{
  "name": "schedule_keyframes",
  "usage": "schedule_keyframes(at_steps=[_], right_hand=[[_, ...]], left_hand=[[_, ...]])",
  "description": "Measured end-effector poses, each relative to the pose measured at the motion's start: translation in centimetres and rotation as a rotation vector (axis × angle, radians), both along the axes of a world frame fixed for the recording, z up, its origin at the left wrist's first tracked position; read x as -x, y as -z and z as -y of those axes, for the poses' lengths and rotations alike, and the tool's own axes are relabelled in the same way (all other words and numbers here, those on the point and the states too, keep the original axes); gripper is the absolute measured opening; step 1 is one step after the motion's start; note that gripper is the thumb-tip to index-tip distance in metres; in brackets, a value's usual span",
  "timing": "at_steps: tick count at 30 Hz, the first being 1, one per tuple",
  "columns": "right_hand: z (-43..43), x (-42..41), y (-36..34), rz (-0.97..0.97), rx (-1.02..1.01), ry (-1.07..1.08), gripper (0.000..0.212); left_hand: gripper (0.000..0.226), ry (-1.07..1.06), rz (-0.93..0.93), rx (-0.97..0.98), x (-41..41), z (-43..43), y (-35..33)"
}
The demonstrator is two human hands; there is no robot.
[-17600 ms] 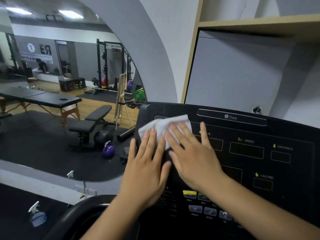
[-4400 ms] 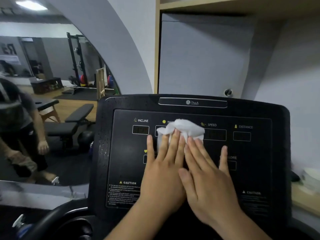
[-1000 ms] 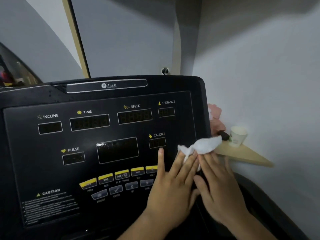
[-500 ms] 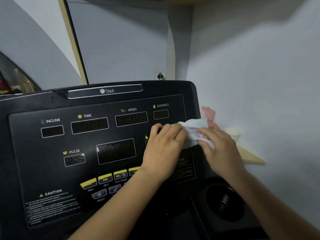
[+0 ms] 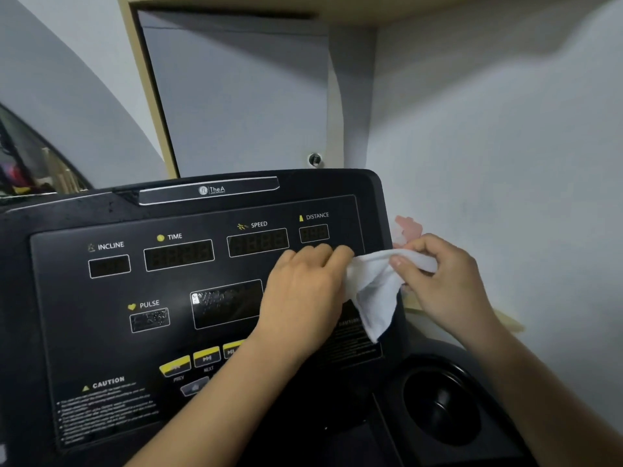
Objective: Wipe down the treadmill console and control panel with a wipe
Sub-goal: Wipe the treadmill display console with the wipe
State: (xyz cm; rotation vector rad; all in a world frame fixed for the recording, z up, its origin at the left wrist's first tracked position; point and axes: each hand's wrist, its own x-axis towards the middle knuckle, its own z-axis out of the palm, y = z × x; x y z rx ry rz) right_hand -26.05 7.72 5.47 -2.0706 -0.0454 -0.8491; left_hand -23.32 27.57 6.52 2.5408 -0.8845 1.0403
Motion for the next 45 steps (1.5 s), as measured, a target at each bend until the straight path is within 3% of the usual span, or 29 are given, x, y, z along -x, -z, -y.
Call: schedule_keyframes(at_steps=[4, 8, 10, 12, 14, 19, 21, 24, 27, 30, 35, 40, 45], right_hand=[[-0.9, -0.6, 0.2, 0.066, 0.118, 0.081, 0.011], [-0.7, 0.1, 1.9, 0.153, 0.350, -0.065, 0.022], [-1.0, 1.4, 3.3, 0.092, 0.448, -0.209, 0.014], [-1.4, 2.3, 4.8, -0.010, 0.500, -0.279, 0.033], [-1.6, 2.4, 5.7, -0.036, 0.462, -0.314, 0.036], [-2.3, 0.6, 5.7, -0.020, 0.648, -0.155, 0.038], [-2.4, -0.4, 4.8, 0.024, 0.707, -0.098, 0.046], [-2.3, -1.0, 4.1, 0.084, 0.776, -0.033, 0.053], [-2.9, 0.6, 6.1, 0.075, 0.783, 0.007, 0.053], [-2.8, 1.4, 8.3, 0.058, 0.742, -0.029, 0.052], [-0.8, -1.0, 6.2, 0.197, 0.704, -0.143, 0.039], [-2.2, -0.1, 8.5, 0.149, 0.725, -0.047, 0.044], [-2.1, 0.3, 9.1, 0.134, 0.735, -0.094, 0.048]], left_hand=[[0.011, 0.110, 0.256, -0.276, -0.4, 0.2, 1.8], [0.023, 0.010, 0.224, -0.328, -0.7, 0.4, 2.8], [0.023, 0.002, 0.208, -0.307, -0.6, 0.4, 2.9], [0.020, 0.010, 0.198, -0.299, -0.5, 0.5, 2.9], [0.016, 0.010, 0.179, -0.290, -0.5, 0.6, 2.7], [0.023, 0.093, 0.204, -0.233, 1.1, 1.0, 2.4], [0.035, 0.143, 0.156, -0.276, 1.4, 1.1, 2.7], [0.051, 0.047, 0.041, -0.345, 1.0, 0.4, 3.6], [0.051, -0.011, -0.008, -0.327, 1.7, 0.2, 4.8], [0.052, -0.040, 0.062, -0.285, 2.1, 0.6, 5.5], [0.042, -0.074, 0.090, -0.305, 1.6, 1.6, 4.8], [0.058, -0.161, 0.062, -0.415, 3.0, 0.9, 7.9], [0.063, -0.164, 0.040, -0.359, 2.7, 0.2, 7.8]])
